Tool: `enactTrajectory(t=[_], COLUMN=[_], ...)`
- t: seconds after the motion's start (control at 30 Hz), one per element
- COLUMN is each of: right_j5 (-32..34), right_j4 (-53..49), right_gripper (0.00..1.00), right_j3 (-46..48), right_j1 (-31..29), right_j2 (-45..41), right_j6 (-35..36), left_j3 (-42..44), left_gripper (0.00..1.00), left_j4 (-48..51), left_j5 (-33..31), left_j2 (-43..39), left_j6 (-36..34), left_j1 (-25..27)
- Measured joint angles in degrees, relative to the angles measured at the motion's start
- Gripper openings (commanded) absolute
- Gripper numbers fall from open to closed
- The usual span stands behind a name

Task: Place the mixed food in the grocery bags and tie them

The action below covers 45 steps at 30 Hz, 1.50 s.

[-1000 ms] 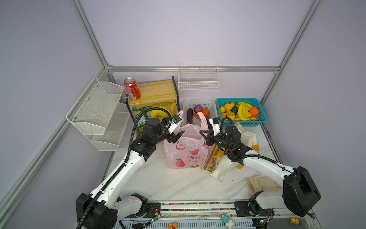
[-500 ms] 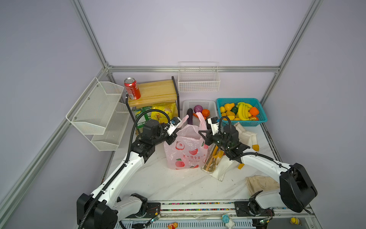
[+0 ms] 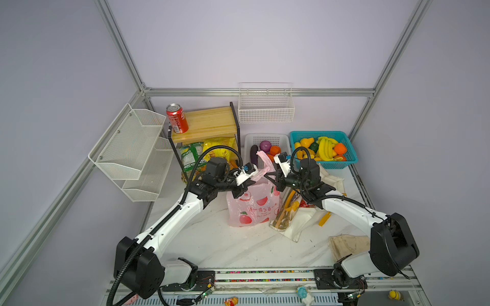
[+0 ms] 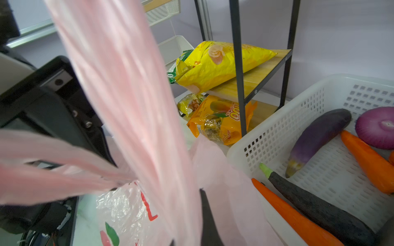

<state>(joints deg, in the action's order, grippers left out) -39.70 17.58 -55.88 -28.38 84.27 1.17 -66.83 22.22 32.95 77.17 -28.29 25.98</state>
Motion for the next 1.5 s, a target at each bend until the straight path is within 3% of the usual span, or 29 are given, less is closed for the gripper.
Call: enactTrajectory(t=[0.47, 0.97, 1.2, 1.5], right_j5=[-7.3, -9.2, -9.6, -11.9], right_j4=[-0.5, -0.5, -0.5, 0.2], right_gripper=[0.34, 0.43, 0.77, 0.83], right_j3=[0.0, 0.0, -0.3, -4.4], right_j1=[1.8, 2.3, 2.4, 2.5], right_j2=[0.0, 0.0, 0.2, 3.5], right_j6=[5.9, 7.0, 8.0, 9.6], left_j3=[-8.0, -11.5, -11.5, -11.5], left_gripper=[0.0, 0.0, 0.0, 0.0], left_j4=[6.9, 9.7, 10.3, 10.3], left_j5=[-0.9, -3.0, -3.9, -4.5], left_j2=[7.0, 9.2, 9.2, 9.2], left_j6=[-5.9, -8.4, -8.9, -8.9], left_j1=[1.1, 2.3, 2.4, 2.4])
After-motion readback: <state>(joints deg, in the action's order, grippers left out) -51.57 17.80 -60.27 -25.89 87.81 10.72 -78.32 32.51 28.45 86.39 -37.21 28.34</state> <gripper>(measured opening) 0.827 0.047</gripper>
